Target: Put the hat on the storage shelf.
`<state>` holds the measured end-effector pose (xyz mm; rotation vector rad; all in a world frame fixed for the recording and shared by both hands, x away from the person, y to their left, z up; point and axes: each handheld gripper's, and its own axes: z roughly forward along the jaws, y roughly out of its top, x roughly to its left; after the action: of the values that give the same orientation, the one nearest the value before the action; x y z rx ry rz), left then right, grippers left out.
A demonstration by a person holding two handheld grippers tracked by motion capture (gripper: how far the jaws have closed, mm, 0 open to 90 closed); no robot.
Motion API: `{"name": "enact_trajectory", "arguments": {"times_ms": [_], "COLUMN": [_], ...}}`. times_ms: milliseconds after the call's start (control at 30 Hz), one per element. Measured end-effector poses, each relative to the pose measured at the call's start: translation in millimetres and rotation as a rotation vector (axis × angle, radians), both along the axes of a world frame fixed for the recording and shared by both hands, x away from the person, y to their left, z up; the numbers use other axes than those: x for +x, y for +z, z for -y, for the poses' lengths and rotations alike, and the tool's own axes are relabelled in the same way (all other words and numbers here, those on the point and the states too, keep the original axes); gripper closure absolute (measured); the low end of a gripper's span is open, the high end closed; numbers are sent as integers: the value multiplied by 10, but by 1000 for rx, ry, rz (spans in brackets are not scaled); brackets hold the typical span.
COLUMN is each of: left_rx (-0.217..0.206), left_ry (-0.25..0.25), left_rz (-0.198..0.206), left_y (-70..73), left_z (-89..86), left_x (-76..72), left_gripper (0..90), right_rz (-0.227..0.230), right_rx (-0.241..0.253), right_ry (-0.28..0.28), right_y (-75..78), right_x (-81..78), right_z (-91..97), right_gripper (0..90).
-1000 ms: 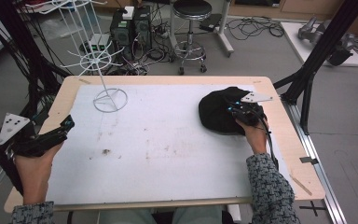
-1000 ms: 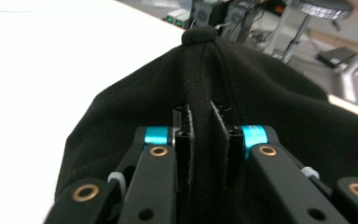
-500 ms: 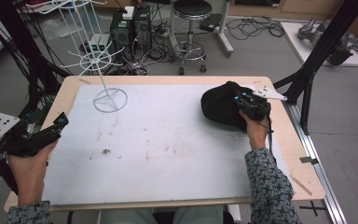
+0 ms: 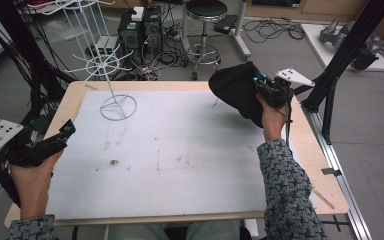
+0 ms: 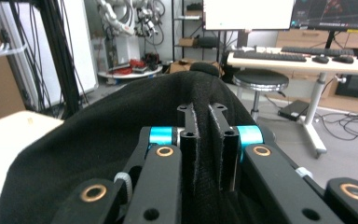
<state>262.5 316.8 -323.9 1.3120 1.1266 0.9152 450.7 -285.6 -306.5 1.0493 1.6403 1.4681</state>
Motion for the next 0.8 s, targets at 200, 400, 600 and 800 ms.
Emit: {"name": "enact_trajectory", "arguments": {"times_ms": [200, 400, 600, 800], "left_rx": [-3, -12, -19, -19], "left_ry": [-4, -9, -11, -10], "left_rz": [3, 5, 5, 4], "left_y": [13, 18, 16, 18], "left_z": [-3, -27, -29, -45], "left_x": [-8, -11, -9, -15], "left_gripper": [161, 162, 162, 161], "right_rz": [44, 69, 97, 135], "right_rx": [20, 34, 47, 44], "right_ry": [-6, 17, 26, 41], "right_y": [265, 558, 764, 1035], "right_x": [69, 138, 189, 241], "right_z": [-241, -503, -695, -923], "right_gripper": [841, 841, 841, 841]}}
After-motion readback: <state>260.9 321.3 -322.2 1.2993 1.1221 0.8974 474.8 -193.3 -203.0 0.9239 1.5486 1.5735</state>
